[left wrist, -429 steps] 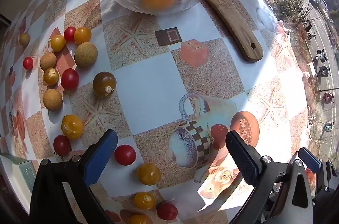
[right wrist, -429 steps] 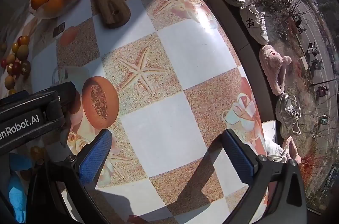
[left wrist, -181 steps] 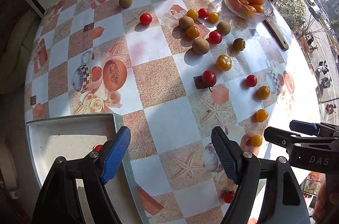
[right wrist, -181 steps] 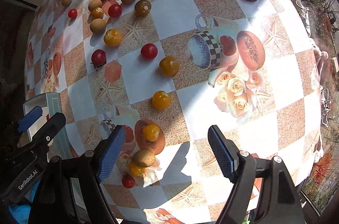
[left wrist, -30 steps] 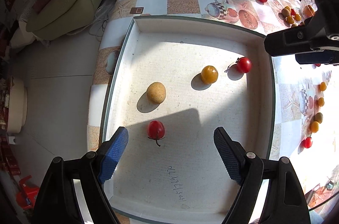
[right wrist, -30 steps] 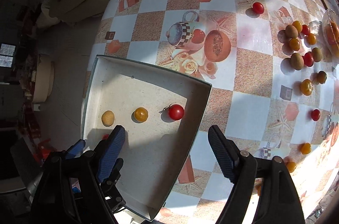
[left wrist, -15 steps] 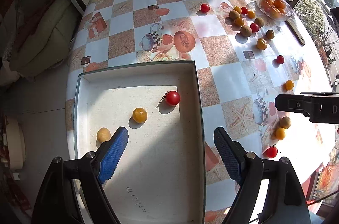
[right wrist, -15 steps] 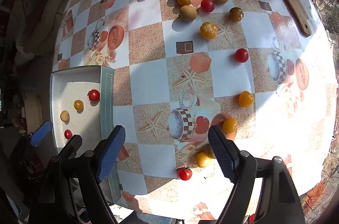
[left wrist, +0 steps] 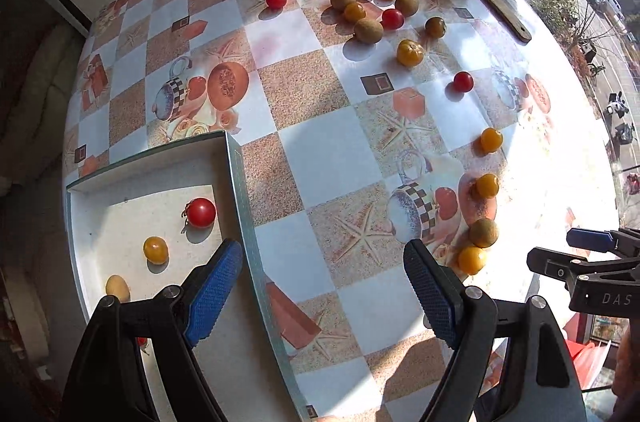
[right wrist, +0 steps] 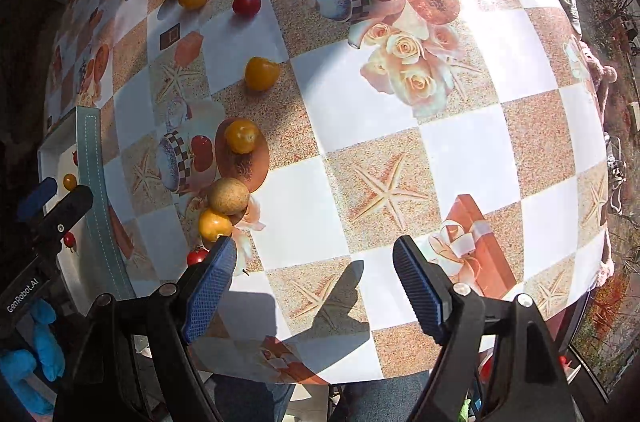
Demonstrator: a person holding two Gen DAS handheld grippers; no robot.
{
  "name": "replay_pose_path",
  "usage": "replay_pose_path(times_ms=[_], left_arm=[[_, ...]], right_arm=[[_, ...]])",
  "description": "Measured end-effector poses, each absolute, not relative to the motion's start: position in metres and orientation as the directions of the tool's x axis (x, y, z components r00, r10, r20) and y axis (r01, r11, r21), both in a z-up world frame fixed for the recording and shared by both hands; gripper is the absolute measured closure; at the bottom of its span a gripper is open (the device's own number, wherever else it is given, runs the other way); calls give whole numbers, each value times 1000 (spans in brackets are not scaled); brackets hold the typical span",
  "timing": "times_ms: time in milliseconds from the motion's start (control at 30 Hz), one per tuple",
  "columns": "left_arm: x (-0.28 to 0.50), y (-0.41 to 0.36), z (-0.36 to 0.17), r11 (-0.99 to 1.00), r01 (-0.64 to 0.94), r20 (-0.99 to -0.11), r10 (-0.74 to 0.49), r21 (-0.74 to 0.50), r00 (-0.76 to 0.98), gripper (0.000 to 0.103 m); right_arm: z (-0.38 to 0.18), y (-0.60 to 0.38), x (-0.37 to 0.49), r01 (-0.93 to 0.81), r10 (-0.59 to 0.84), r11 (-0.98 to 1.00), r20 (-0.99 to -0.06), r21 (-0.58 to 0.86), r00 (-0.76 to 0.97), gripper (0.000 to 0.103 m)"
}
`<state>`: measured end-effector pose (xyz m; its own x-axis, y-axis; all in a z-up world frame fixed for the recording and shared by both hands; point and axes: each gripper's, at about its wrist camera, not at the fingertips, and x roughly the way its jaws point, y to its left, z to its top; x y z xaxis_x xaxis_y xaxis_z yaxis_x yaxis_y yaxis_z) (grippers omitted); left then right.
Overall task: Organize fruits
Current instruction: 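Grasp a red tomato with the left gripper while the right gripper grasps a yellow tomato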
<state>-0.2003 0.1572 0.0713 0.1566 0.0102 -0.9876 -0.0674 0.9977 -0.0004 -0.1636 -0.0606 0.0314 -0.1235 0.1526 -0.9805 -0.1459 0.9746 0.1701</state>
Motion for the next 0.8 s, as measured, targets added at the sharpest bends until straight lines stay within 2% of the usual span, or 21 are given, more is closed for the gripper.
replay_pose_path(times_ms=[333, 800], left_arm=[[-232, 109, 49, 999, 19, -994, -34, -32, 104, 19], [-238, 86, 21, 994, -94, -995, -56, -63, 78, 20]], right_arm=[[24, -82, -155, -109, 169, 977, -980, 181, -107, 20], [24, -35, -103, -247, 166, 954, -985, 170, -37, 20]])
